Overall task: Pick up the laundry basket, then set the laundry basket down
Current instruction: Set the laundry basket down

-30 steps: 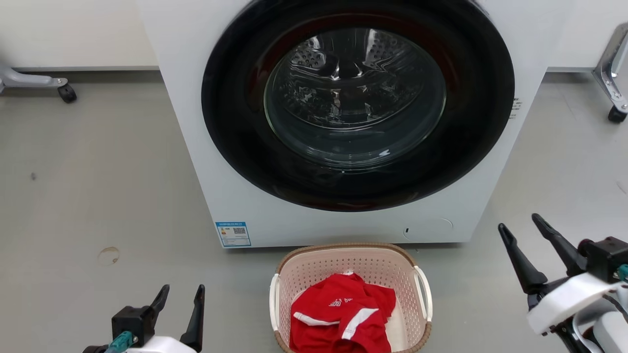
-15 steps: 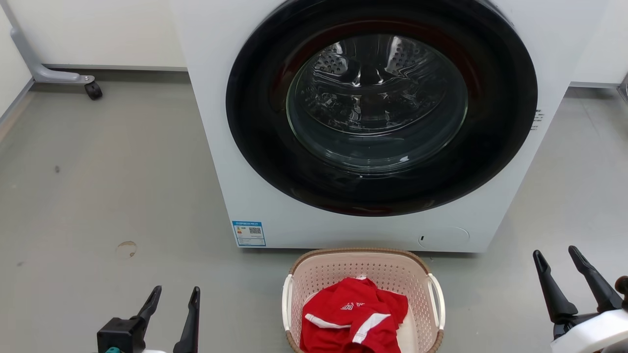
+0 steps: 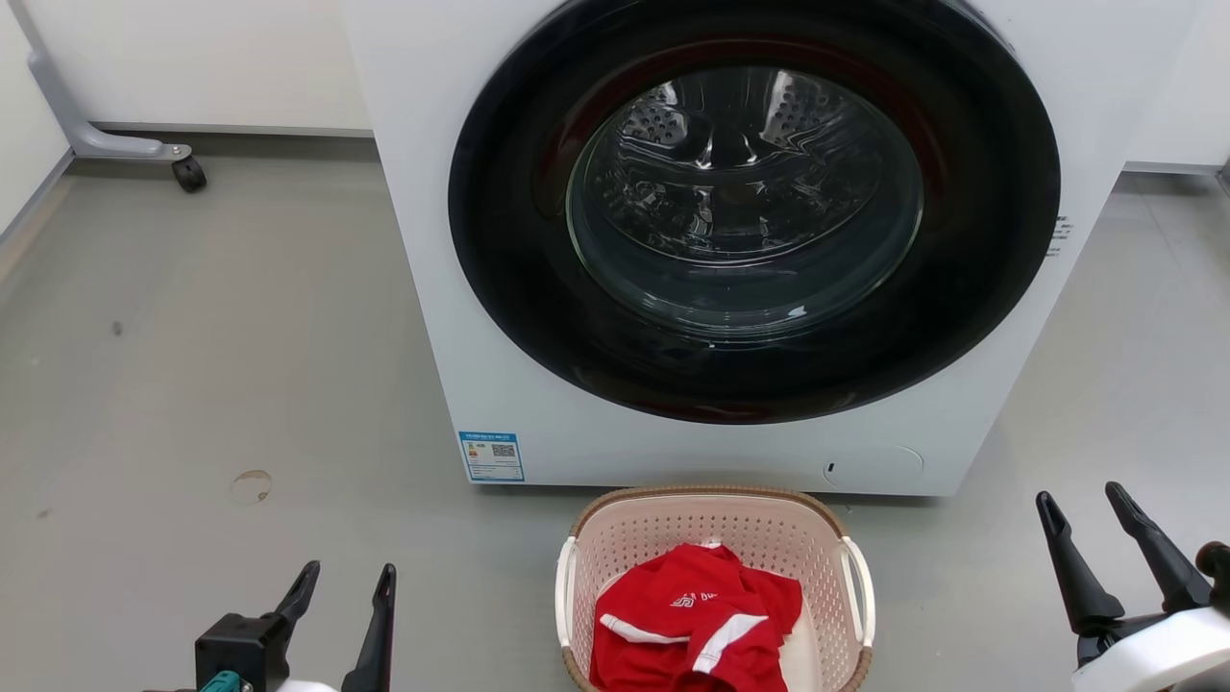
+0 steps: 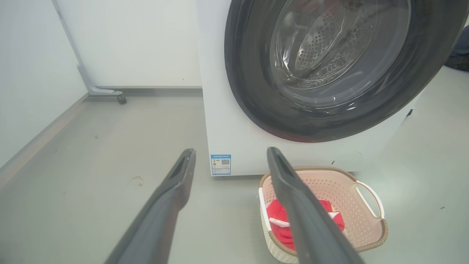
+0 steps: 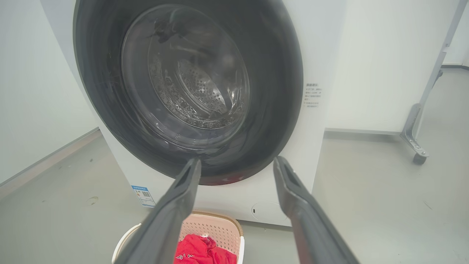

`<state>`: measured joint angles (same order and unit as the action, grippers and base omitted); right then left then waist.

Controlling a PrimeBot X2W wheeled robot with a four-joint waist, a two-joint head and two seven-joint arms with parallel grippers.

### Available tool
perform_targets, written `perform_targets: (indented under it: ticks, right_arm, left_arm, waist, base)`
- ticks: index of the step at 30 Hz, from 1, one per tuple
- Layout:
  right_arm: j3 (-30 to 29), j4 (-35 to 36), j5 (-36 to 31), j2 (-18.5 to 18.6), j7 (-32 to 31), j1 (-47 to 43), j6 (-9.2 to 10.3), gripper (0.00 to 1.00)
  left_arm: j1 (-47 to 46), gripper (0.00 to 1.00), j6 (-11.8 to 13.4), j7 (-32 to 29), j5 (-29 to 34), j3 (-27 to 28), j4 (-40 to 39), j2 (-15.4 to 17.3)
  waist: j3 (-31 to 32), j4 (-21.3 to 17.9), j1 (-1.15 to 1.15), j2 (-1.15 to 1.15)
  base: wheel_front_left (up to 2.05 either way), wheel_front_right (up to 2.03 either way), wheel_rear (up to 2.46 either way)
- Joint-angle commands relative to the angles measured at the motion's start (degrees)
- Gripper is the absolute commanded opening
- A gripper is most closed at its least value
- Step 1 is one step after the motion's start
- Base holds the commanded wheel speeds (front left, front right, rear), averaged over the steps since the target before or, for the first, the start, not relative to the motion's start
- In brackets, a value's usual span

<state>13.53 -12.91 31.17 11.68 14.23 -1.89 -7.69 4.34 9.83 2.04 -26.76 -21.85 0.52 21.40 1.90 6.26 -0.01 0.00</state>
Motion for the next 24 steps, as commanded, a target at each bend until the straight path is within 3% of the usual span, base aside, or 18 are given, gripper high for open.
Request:
perform_targets:
  ticks: [1,24]
  right_arm:
    - [0.69,1.17,-0.14,1.54,0.77,1.01,0.2,1.0]
    - [0.47,1.79,-0.57,2.5,0.77,1.11,0.2,1.0]
  left_arm:
    - [-1.76,1.0,0.49,0.23,-0.19,2.11,-1.72,1.06]
    - [-1.0,1.0,2.29,-2.11,-0.51,1.76,-5.41,2.05]
  waist:
    - [0.0,0.02,0.01,0.0]
    - [0.65,-0.12,0.01,0.0]
  base:
    - [0.0,0.0,0.0]
    - [0.0,0.0,0.0]
